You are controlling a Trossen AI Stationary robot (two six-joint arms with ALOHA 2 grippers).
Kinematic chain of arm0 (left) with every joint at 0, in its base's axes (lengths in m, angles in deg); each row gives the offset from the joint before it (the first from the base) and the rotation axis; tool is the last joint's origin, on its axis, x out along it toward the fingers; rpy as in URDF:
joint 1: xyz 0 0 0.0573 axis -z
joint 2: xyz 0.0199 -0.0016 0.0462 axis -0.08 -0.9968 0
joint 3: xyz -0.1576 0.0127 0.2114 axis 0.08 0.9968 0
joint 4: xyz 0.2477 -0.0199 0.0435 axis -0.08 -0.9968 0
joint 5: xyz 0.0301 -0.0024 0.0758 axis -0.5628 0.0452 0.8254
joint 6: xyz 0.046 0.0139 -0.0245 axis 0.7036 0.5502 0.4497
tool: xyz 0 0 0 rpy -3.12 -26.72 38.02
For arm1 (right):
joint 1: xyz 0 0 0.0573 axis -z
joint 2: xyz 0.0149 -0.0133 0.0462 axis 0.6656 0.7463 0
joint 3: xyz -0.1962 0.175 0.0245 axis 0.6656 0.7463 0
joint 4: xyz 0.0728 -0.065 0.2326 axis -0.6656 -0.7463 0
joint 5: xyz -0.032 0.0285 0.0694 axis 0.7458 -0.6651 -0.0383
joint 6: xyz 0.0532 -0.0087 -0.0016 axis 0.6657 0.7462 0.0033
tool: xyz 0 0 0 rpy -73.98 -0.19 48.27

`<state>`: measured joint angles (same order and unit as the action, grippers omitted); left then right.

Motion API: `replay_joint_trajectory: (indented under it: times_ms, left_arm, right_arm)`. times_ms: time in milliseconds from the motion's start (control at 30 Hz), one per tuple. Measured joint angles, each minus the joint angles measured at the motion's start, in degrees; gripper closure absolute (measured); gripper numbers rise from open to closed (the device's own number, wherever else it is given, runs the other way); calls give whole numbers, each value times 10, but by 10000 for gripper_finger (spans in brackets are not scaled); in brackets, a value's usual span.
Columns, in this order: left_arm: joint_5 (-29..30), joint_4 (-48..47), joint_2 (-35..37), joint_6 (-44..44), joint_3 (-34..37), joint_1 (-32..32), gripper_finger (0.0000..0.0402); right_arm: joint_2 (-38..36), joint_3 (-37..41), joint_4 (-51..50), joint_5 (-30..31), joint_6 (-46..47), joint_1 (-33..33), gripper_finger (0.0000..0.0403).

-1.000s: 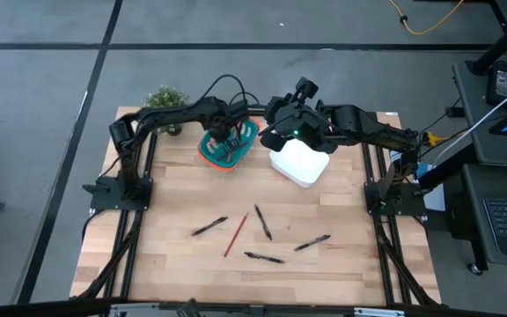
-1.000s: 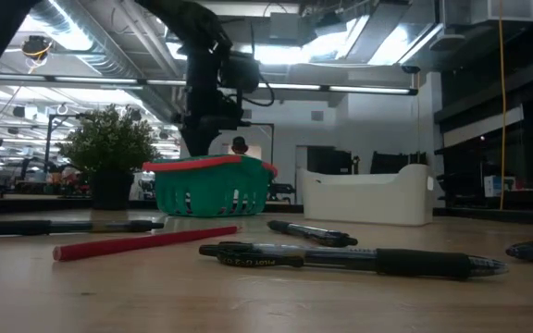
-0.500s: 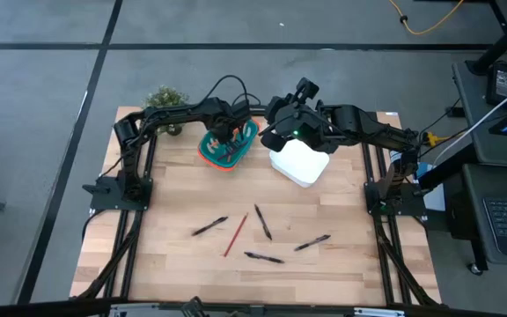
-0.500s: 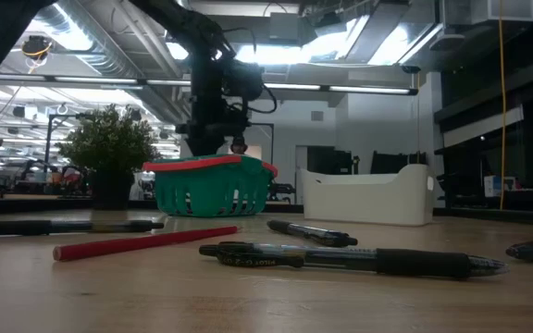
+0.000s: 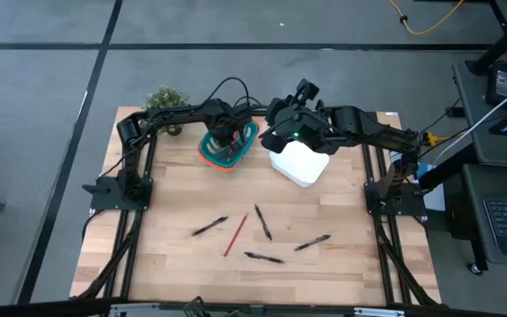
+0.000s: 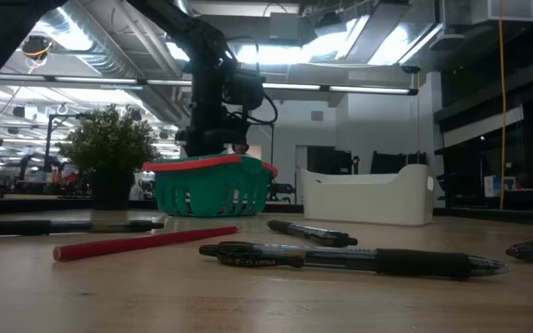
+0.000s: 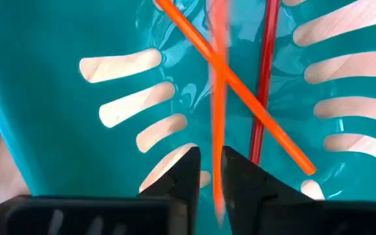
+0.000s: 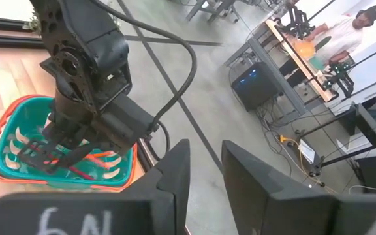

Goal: Sort pens & pencils
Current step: Put the orange pencil into the blue bin, then put the red pencil into the blue bin

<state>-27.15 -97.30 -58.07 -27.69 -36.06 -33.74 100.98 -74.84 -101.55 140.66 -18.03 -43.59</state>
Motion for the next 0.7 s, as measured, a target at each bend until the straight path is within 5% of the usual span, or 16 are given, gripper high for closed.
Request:
replay_joint_trajectory:
  times_ms: [300,700]
  left_arm:
    - [7,-14,1,37,-11,-1,312]
    - [88,-156,73,25,-160,12,314]
  right_arm:
    - [0,0,-15,0,12,0,312]
    - [0,0,-52,6,23,0,312]
